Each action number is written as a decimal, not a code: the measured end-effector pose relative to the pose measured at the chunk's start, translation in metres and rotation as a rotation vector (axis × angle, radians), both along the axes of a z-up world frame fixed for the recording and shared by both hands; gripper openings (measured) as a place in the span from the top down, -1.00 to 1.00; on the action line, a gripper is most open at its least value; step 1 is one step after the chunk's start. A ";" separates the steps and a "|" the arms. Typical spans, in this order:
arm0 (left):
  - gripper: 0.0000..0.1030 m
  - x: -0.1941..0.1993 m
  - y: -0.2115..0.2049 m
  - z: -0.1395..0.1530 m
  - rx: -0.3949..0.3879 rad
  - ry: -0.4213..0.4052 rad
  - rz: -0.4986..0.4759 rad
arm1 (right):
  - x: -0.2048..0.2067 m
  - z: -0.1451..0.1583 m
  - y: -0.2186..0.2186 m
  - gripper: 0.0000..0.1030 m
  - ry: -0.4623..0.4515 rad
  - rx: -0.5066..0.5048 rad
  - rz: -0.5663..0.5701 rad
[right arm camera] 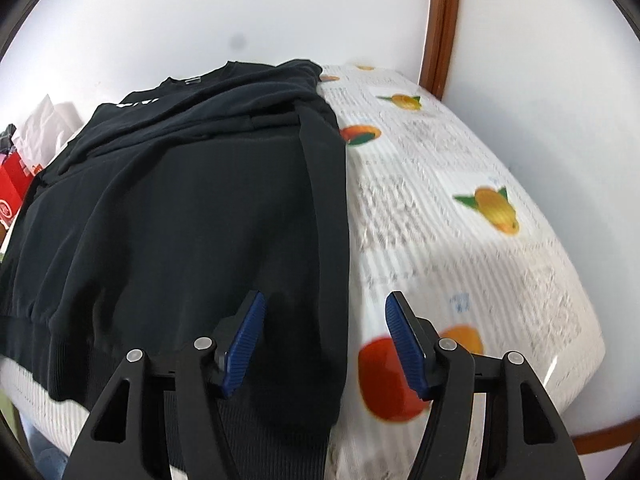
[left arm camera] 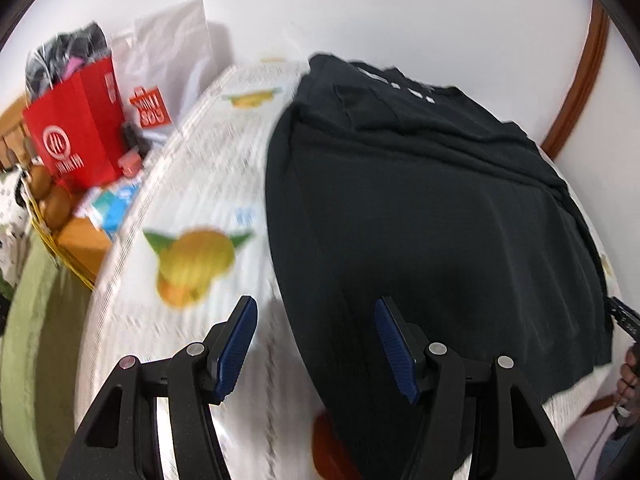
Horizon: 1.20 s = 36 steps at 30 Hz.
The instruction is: Fold small clothes
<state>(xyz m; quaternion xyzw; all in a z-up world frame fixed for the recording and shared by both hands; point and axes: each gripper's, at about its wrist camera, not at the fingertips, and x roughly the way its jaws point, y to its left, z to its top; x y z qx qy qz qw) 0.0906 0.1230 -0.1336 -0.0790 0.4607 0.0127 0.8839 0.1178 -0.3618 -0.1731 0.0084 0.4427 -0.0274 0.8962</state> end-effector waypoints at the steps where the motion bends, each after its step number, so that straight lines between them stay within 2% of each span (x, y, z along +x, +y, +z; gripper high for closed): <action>1: -0.14 -0.003 0.000 -0.002 -0.004 0.004 0.000 | -0.002 -0.002 0.000 -0.20 0.003 0.011 0.006; 8: -0.11 -0.025 -0.009 -0.011 0.004 -0.007 0.012 | -0.015 -0.009 0.012 -0.20 -0.002 0.016 0.041; 12: -0.05 -0.035 -0.021 -0.012 0.015 -0.006 -0.021 | -0.016 -0.013 0.013 -0.20 -0.024 0.024 0.023; 14: 0.11 -0.036 -0.026 -0.012 0.034 -0.003 -0.022 | -0.015 -0.014 0.014 -0.19 -0.033 0.033 0.016; 15: 0.19 -0.035 -0.028 -0.012 0.031 0.000 -0.025 | -0.014 -0.014 0.016 -0.14 -0.038 0.030 0.017; 16: 0.39 -0.035 -0.029 -0.011 0.011 0.004 -0.030 | -0.014 -0.014 0.019 -0.06 -0.042 0.024 0.027; 17: 0.49 -0.034 -0.029 -0.011 -0.010 0.010 -0.029 | -0.014 -0.014 0.022 0.19 -0.045 0.023 0.044; 18: 0.60 -0.033 -0.027 -0.010 -0.015 0.011 -0.015 | -0.013 -0.013 0.024 0.60 -0.049 0.027 0.065; 19: 0.78 -0.033 -0.025 -0.008 -0.020 0.003 -0.017 | -0.014 -0.011 0.026 0.80 -0.053 0.019 0.078; 22: 0.80 -0.042 -0.014 0.003 -0.088 -0.019 -0.033 | -0.021 -0.003 0.027 0.80 -0.074 -0.015 0.086; 24: 0.81 -0.054 -0.010 0.013 -0.100 -0.052 -0.047 | -0.033 0.006 0.022 0.81 -0.099 -0.014 0.094; 29: 0.81 -0.070 -0.001 0.036 -0.185 -0.118 -0.069 | -0.057 0.029 0.010 0.81 -0.140 0.035 0.105; 34: 0.81 -0.057 -0.001 0.069 -0.184 -0.194 -0.073 | -0.053 0.063 0.015 0.82 -0.205 0.051 0.107; 36: 0.81 -0.049 0.000 0.085 -0.159 -0.239 -0.069 | -0.049 0.078 0.018 0.82 -0.237 0.050 0.109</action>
